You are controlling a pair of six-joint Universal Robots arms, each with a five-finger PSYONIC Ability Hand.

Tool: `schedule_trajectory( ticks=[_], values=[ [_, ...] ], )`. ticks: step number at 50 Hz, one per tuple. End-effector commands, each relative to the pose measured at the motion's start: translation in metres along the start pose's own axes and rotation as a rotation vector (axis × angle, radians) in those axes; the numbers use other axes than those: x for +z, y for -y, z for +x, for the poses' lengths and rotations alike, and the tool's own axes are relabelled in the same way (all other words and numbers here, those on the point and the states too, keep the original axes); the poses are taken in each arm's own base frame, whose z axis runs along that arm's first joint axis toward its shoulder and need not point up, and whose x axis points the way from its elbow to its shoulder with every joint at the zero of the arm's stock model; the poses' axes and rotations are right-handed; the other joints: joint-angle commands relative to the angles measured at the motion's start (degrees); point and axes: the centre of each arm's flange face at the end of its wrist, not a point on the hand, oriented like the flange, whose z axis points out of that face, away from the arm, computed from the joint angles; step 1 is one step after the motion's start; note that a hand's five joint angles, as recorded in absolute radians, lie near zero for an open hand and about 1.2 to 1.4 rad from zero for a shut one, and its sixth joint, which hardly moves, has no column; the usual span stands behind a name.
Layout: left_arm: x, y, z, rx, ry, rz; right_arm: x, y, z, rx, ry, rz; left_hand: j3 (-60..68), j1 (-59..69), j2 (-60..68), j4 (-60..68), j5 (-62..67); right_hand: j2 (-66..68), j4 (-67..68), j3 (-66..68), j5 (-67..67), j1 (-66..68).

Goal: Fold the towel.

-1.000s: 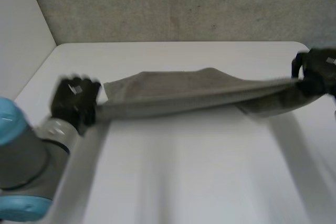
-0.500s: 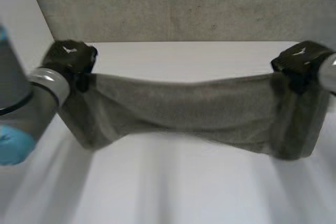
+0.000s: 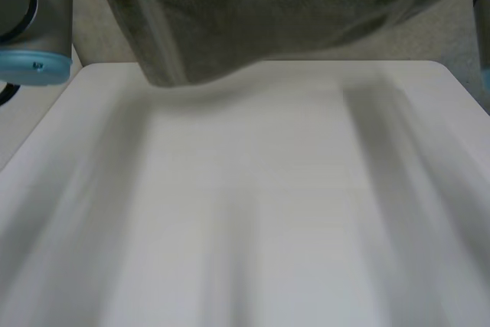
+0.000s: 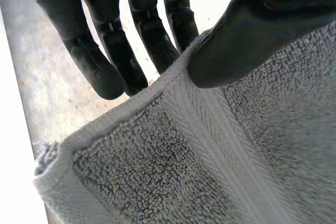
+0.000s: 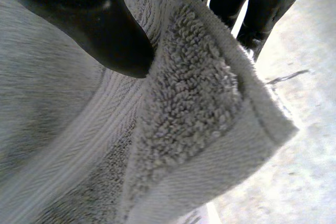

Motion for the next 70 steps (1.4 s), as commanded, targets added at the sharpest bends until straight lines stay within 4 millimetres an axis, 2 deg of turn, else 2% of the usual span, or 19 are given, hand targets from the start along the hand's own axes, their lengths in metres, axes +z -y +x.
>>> schedule_trajectory(
  ticks=[1,5,8,10,13,17,21,24,28,37,43,54,58,63,66,67,68,69,70],
  values=[
    [-0.043,-0.068,-0.003,0.034,-0.029,-0.255,-0.044,-0.044,-0.035,0.021,0.218,-0.216,-8.33,-2.56,-6.76,-6.69,-14.76,3.13,3.07,3.29,2.67,3.08],
    [-0.091,-0.114,0.000,0.044,-0.081,-0.434,-0.070,-0.065,-0.050,0.038,0.304,-0.317,-8.33,-2.56,-6.76,-6.69,-14.76,3.13,3.07,3.29,2.67,3.08],
    [-0.107,-0.127,0.002,0.043,-0.102,-0.479,-0.097,-0.093,-0.056,0.044,0.361,-0.416,-8.33,-2.56,-6.76,-6.69,-14.76,3.13,3.07,3.29,2.67,3.08],
    [-0.140,-0.148,0.005,0.041,-0.132,-0.559,-0.111,-0.104,-0.059,0.056,0.396,-0.460,-8.33,-2.56,-6.76,-6.69,-14.76,3.13,3.07,3.29,2.67,3.08],
    [-0.168,-0.161,0.006,0.040,-0.152,-0.610,-0.138,-0.120,-0.067,0.085,0.473,-0.526,-8.33,-2.56,-6.76,-6.69,-14.76,3.13,3.07,3.29,2.67,3.08],
    [-0.192,-0.163,0.006,0.041,-0.171,-0.654,-0.175,-0.135,-0.074,0.130,0.556,-0.620,-8.33,-2.56,-6.76,-6.69,-14.76,3.13,3.07,3.29,2.67,3.08],
    [-0.220,-0.151,0.001,0.079,-0.186,-0.703,-0.191,-0.135,-0.070,0.135,0.570,-0.665,-8.33,-2.56,-6.76,-6.69,-14.76,3.13,3.07,3.29,2.67,3.08],
    [-0.228,-0.145,-0.003,0.097,-0.188,-0.711,-0.197,-0.115,-0.054,0.101,0.553,-0.652,-8.33,-2.56,-6.76,-6.69,-14.76,3.13,3.07,3.29,2.67,3.08],
    [-0.239,-0.114,-0.016,0.150,-0.176,-0.673,-0.203,-0.090,-0.022,0.039,0.501,-0.658,-8.33,-2.56,-6.76,-6.69,-14.76,3.13,3.07,3.29,2.67,3.08],
    [-0.229,-0.053,-0.036,0.160,-0.213,-0.491,-0.207,-0.048,0.007,0.036,0.502,-0.654,-8.33,-2.56,-6.76,-6.69,-14.76,3.13,3.07,3.29,2.67,3.08],
    [-0.221,-0.048,-0.037,0.157,-0.247,-0.461,-0.199,-0.041,0.012,0.033,0.521,-0.617,-8.33,-2.56,-6.76,-6.69,-14.76,3.13,3.07,3.29,2.67,3.08],
    [-0.202,-0.146,-0.029,0.168,-0.317,-0.688,-0.178,-0.095,-0.020,0.063,0.626,-0.707,-8.33,-2.56,-6.76,-6.69,-14.76,3.13,3.07,3.29,2.67,3.08],
    [-0.206,-0.149,-0.019,0.181,-0.348,-0.720,-0.175,-0.112,-0.028,0.038,0.617,-0.761,-8.33,-2.56,-6.76,-6.69,-14.76,3.13,3.07,3.29,2.67,3.08],
    [-0.203,-0.149,-0.016,0.183,-0.362,-0.727,-0.163,-0.111,-0.024,0.011,0.585,-0.737,-8.33,-2.56,-6.76,-6.69,-14.76,3.13,3.07,3.29,2.67,3.08],
    [-0.185,-0.149,-0.016,0.194,-0.353,-0.677,-0.138,-0.113,-0.023,-0.010,0.552,-0.681,-8.33,-2.56,-6.76,-6.69,-14.76,3.13,3.07,3.29,2.67,3.08],
    [-0.166,-0.148,-0.018,0.204,-0.338,-0.628,-0.138,-0.113,-0.023,-0.010,0.552,-0.681,-8.33,-2.56,-6.76,-6.69,-14.76,3.13,3.07,3.29,2.67,3.08],
    [-0.165,-0.148,-0.018,0.204,-0.338,-0.628,-0.118,-0.113,-0.023,-0.014,0.524,-0.625,-8.33,-2.56,-6.76,-6.69,-14.76,3.13,3.07,3.29,2.67,3.08],
    [-0.139,-0.140,-0.017,0.218,-0.315,-0.550,-0.091,-0.105,-0.023,-0.030,0.480,-0.526,-8.33,-2.56,-6.76,-6.69,-14.76,3.13,3.07,3.29,2.67,3.08],
    [-0.110,-0.124,-0.017,0.226,-0.280,-0.454,-0.091,-0.105,-0.023,-0.031,0.479,-0.525,-8.33,-2.56,-6.76,-6.69,-14.76,3.13,3.07,3.29,2.67,3.08]
  ],
)
